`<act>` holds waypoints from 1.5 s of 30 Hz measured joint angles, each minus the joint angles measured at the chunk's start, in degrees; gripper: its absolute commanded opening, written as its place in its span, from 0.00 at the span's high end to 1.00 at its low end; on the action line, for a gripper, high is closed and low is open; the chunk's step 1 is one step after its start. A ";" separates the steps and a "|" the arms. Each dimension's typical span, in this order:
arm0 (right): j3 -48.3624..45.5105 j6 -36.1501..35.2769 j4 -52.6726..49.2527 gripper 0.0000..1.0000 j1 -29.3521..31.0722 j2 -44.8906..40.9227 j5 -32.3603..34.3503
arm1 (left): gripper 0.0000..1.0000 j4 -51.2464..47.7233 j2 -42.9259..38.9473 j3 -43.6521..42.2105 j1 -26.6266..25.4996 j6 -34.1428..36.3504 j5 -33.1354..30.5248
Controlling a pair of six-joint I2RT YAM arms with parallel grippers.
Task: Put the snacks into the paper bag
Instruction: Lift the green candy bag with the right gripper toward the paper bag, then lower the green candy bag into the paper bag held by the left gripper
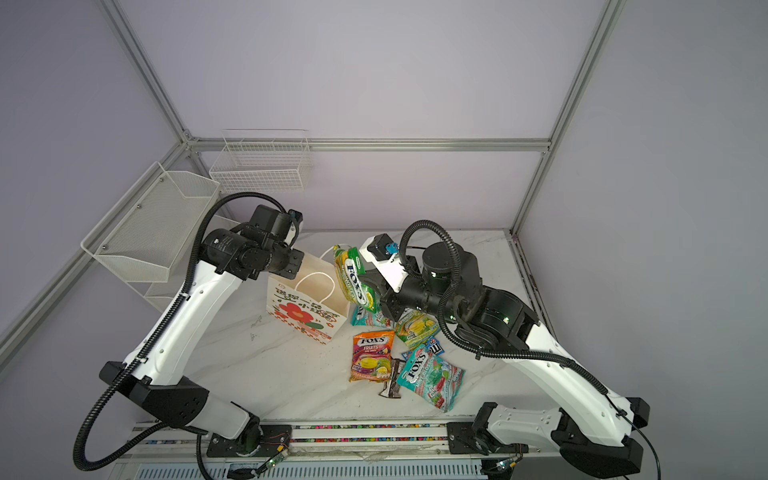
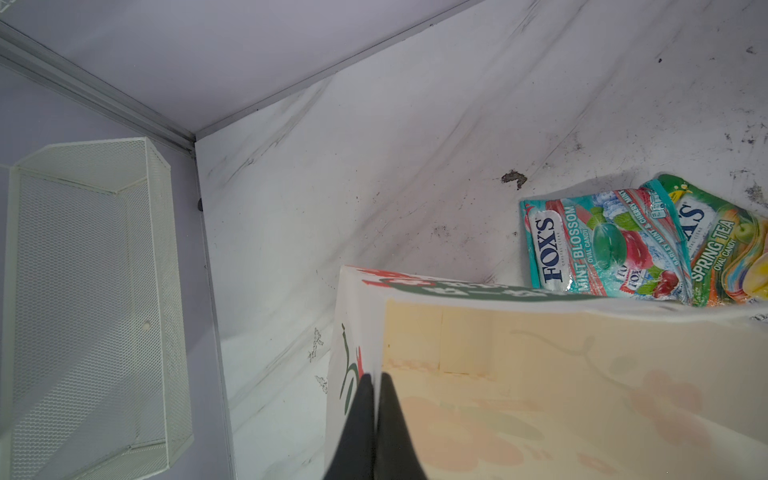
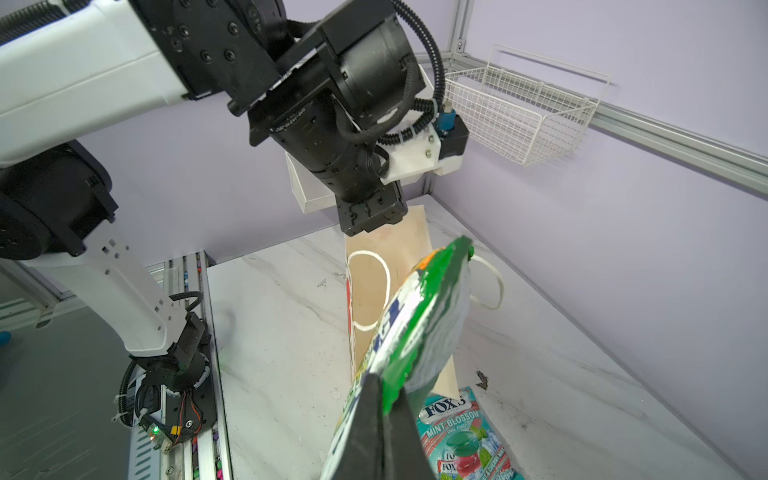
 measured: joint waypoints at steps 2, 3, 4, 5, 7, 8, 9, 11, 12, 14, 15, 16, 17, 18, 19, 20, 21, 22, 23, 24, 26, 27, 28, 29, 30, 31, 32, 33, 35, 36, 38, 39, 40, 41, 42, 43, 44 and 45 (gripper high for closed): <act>0.02 -1.22 0.28 1.00 0.00 0.39 -1.40 | 1.00 0.02 0.00 0.00 0.00 0.04 0.44; 0.02 -1.81 0.46 1.00 0.00 0.72 -2.16 | 1.00 0.02 0.00 0.00 0.00 0.04 0.63; 0.02 -2.32 0.55 1.00 0.00 1.03 -2.62 | 1.00 0.00 0.00 0.00 0.00 0.07 0.90; 0.13 -2.97 0.63 1.00 0.00 1.64 -3.08 | 1.00 0.02 0.00 0.00 0.00 0.07 1.07; 0.74 -3.89 0.66 1.00 0.00 2.95 -3.89 | 1.00 0.02 0.00 0.00 0.00 0.09 1.46; 1.07 -4.28 0.70 1.00 0.00 3.61 -4.07 | 1.00 0.02 -0.02 0.00 0.00 0.22 1.68; 1.53 -4.79 0.68 1.00 0.00 4.46 -4.24 | 1.00 0.00 -0.02 0.00 0.00 0.31 1.90; 2.16 -5.51 0.72 1.00 0.00 5.84 -4.42 | 1.00 0.00 -0.02 0.00 0.00 0.46 2.32; 2.38 -5.84 0.72 1.00 0.00 6.38 -4.42 | 1.00 0.00 -0.02 0.00 0.00 0.46 2.49; 2.71 -6.47 0.72 1.00 0.00 7.37 -4.42 | 1.00 -0.02 -0.07 0.00 0.00 0.52 2.73; 2.80 -6.75 0.72 1.00 0.00 7.80 -4.39 | 1.00 -0.02 -0.11 0.00 0.00 0.70 2.89; 2.82 -6.95 0.72 1.00 0.00 8.13 -4.42 | 1.00 -0.02 -0.13 0.00 0.00 0.81 2.95; 2.82 -7.23 0.72 1.00 0.00 8.44 -4.44 | 1.00 -0.02 -0.15 0.00 0.00 0.85 3.06; 2.82 -7.58 0.72 1.00 0.00 8.66 -4.48 | 1.00 -0.02 -0.15 0.00 0.00 0.87 3.15; 2.82 -7.87 0.72 1.00 0.00 8.87 -4.57 | 1.00 -0.02 -0.17 0.00 0.00 0.87 3.17; 2.82 -8.09 0.72 1.00 0.00 9.05 -4.63 | 1.00 -0.02 -0.17 0.00 0.00 0.87 3.26; 2.82 -8.33 0.74 1.00 0.00 9.29 -4.83 | 1.00 0.00 -0.17 0.00 0.00 0.87 3.34; 2.82 -8.63 0.76 1.00 0.00 9.51 -4.92 | 1.00 -0.02 -0.17 0.00 0.00 0.87 3.39; 2.82 -8.94 0.76 1.00 0.00 9.66 -5.01 | 1.00 -0.02 -0.17 0.00 0.00 0.87 3.45; 2.82 -9.18 0.76 1.00 0.00 9.84 -5.03 | 1.00 -0.02 -0.17 0.00 0.00 0.87 3.50; 2.82 -9.53 1.03 1.00 0.00 10.19 -5.01 | 1.00 -0.02 -0.20 0.00 0.00 0.87 3.54; 2.82 -9.62 1.11 1.00 0.00 10.27 -4.98 | 1.00 -0.02 -0.20 0.00 0.00 0.87 3.56; 2.82 -9.77 1.16 1.00 0.00 10.45 -4.92 | 1.00 -0.02 -0.20 0.00 0.00 0.87 3.56; 2.82 -9.86 1.16 1.00 0.00 10.58 -4.85 | 1.00 -0.02 -0.20 0.00 0.00 0.85 3.56; 2.82 -9.94 1.18 1.00 0.00 10.64 -4.79 | 1.00 -0.02 -0.22 0.00 0.00 0.87 3.56; 2.80 -10.03 1.16 1.00 0.00 10.75 -4.63 | 1.00 -0.02 -0.24 0.00 0.00 0.87 3.56; 2.80 -10.05 1.16 1.00 0.00 10.82 -4.31 | 1.00 -0.02 -0.28 0.00 0.00 0.87 3.56; 2.80 -10.05 1.16 1.00 0.00 10.91 -3.91 | 1.00 -0.02 -0.33 0.00 0.00 0.87 3.56; 2.78 -10.05 1.18 1.00 0.00 11.02 -3.30 | 1.00 -0.02 -0.50 0.00 0.00 0.85 3.56; 2.71 -10.05 1.16 1.00 0.00 11.02 -3.02 | 1.00 -0.02 -0.55 0.00 0.00 0.87 3.56; 2.62 -10.05 1.16 1.00 0.00 11.02 -2.40 | 1.00 -0.02 -0.66 0.00 0.00 0.85 3.56; 2.60 -10.05 1.16 1.00 0.00 11.02 -2.27 | 1.00 -0.04 -0.70 0.00 0.00 0.87 3.58; 2.60 -10.05 1.16 1.00 0.00 11.02 -2.14 | 1.00 -0.04 -0.72 0.00 0.00 0.85 3.56; 2.60 -10.03 1.16 1.00 0.00 11.02 -2.03 | 1.00 -0.02 -0.74 0.00 0.00 0.85 3.58; 2.60 -10.03 1.16 1.00 0.00 11.06 -1.90 | 1.00 -0.04 -0.74 0.00 0.00 0.85 3.58; 2.60 -10.03 1.18 1.00 0.00 11.13 -1.75 | 1.00 -0.04 -0.74 0.00 0.00 0.87 3.56; 2.60 -10.03 1.18 1.00 0.00 11.28 -1.42 | 1.00 -0.02 -0.74 0.00 0.00 0.85 3.58; 2.60 -10.03 1.18 1.00 0.00 11.43 -1.20 | 1.00 -0.02 -0.74 0.00 0.00 0.85 3.56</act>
